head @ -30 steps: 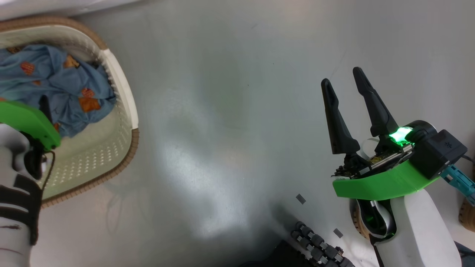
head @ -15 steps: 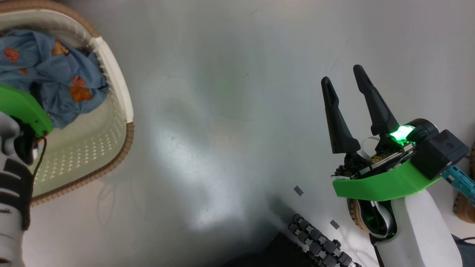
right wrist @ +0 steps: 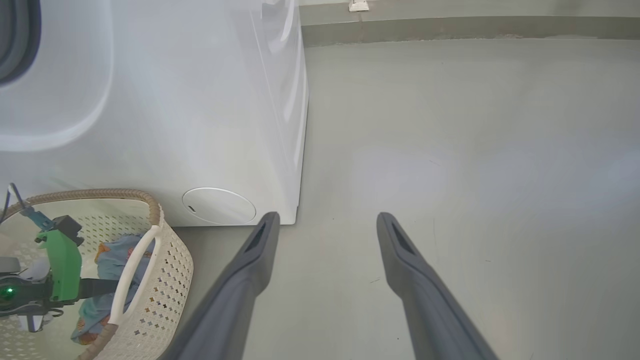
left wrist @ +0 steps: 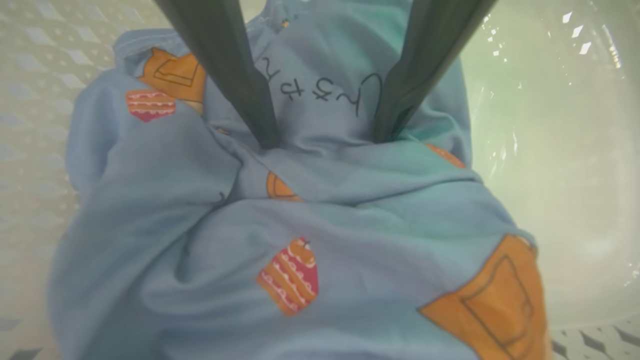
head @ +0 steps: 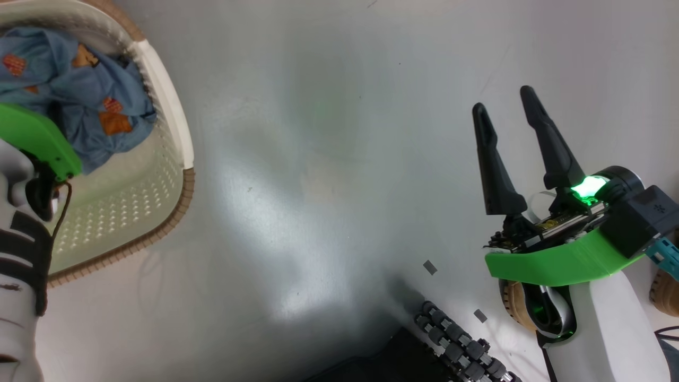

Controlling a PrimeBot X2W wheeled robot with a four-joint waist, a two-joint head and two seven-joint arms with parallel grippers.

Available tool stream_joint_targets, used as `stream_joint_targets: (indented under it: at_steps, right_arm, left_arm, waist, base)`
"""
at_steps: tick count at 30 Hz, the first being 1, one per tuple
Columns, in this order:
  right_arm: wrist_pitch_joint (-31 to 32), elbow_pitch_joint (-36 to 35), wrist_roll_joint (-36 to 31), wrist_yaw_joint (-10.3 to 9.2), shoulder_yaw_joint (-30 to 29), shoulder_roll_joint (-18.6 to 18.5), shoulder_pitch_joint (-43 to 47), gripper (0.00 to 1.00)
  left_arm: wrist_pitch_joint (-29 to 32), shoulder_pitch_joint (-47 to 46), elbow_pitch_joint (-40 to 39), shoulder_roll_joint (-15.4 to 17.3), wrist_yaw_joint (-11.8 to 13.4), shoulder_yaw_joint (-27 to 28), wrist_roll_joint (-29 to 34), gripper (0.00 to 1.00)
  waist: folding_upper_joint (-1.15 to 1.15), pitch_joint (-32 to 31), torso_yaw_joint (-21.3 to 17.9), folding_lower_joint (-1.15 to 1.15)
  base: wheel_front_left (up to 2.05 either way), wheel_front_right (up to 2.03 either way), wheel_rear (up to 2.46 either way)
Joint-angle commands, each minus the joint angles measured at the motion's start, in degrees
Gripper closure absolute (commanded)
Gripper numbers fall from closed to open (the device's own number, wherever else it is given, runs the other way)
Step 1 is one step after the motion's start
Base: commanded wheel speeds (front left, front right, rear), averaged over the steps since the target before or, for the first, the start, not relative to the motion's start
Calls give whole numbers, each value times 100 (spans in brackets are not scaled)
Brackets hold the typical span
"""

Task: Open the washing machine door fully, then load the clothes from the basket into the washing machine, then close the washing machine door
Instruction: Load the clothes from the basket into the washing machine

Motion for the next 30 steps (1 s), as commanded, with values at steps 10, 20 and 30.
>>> stream_joint_targets:
  at_steps: [10, 20, 30]
  right_arm:
    - [-27, -238, -158, 9, 30, -22, 372, 0]
    - [-27, -239, -187, 9, 51, -22, 335, 0]
    - [-27, -119, -71, 9, 123, -22, 65, 0]
  left_arm:
    - [-204, -79, 31, -16, -107, -29, 14, 53]
    - [-392, -159, 80, -108, -213, -90, -46, 100]
    - [-722, -79, 101, -83, -283, -59, -159, 100]
  waist:
    - [0, 84, 133, 0]
    - [0, 117, 165, 0]
    - [0, 38, 254, 0]
  base:
    - [4, 4, 4]
    - [1, 1, 1]
    - [0, 0, 0]
